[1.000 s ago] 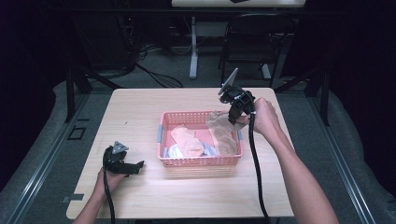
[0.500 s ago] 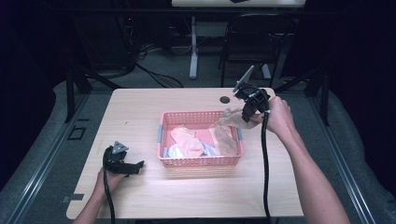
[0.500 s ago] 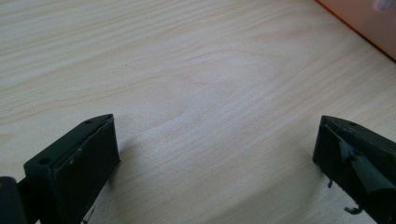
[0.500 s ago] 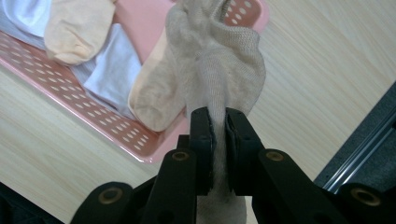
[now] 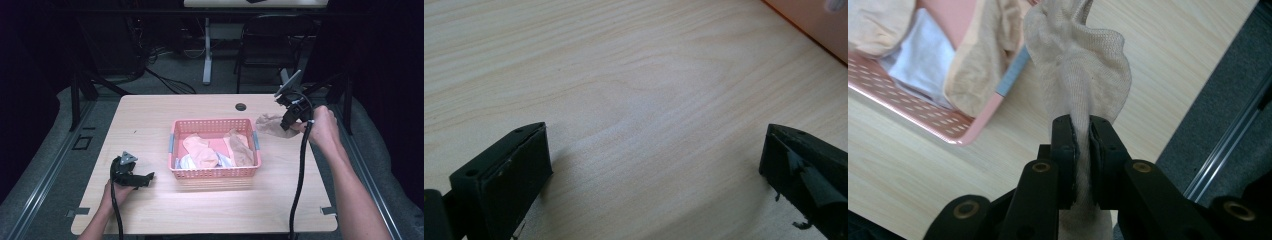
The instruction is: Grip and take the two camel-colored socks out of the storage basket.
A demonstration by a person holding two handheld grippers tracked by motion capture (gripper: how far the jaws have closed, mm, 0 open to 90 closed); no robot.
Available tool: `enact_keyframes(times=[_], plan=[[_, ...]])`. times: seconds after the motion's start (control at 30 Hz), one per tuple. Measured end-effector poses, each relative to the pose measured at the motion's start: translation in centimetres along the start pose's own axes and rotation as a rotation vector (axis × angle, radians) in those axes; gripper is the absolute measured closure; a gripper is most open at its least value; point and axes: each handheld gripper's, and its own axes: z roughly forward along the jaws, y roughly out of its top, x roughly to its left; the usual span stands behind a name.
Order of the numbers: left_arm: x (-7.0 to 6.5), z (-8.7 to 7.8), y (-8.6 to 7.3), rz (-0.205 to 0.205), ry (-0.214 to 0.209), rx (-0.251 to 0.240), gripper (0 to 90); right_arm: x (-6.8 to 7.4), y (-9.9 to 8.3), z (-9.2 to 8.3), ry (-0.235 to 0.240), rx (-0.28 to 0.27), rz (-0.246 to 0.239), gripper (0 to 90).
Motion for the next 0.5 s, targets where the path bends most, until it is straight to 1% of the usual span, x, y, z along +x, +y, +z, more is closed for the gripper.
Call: enact_keyframes(times=[0.03,0.07,0.1,0.13,0.2,0.23,0.33,0.4,0.43,0.5], plan=[[0.0,0.0,0.0,0.000,0.000,0.000,0.0,-0.4,-0.3,0.0,-0.004,0.000,0.009,82.3],[0.0,0.0,0.0,0.000,0.000,0.000,0.0,-0.6,-0.6,0.1,-0.001,-0.009,0.029,82.4],[0.0,0.0,0.0,0.000,0.000,0.000,0.0,-1.1,-0.9,0.1,-0.012,0.001,0.034,82.3],[0.0,0.0,0.0,0.001,0.000,0.001,0.0,-1.5,-1.2,0.1,-0.015,0.011,0.031,82.4],[0.0,0.0,0.0,0.000,0.001,0.000,0.0,-2.2,-1.6,0.1,-0.016,0.017,0.047,82.4],[0.0,0.0,0.0,0.000,0.000,0.000,0.0,-2.3,-1.9,0.2,-0.018,0.009,0.060,82.4],[0.0,0.0,0.0,0.000,0.000,0.000,0.0,-3.1,-2.5,0.3,-0.018,0.027,0.087,82.4],[0.0,0.0,0.0,0.000,0.001,0.000,0.0,-3.5,-2.8,0.5,-0.019,0.030,0.095,82.5],[0.0,0.0,0.0,0.000,0.001,0.000,0.0,-3.7,-3.0,0.6,-0.020,0.041,0.093,82.5],[0.0,0.0,0.0,0.000,0.001,0.000,0.0,-3.9,-3.3,0.9,-0.019,0.041,0.108,82.4]])
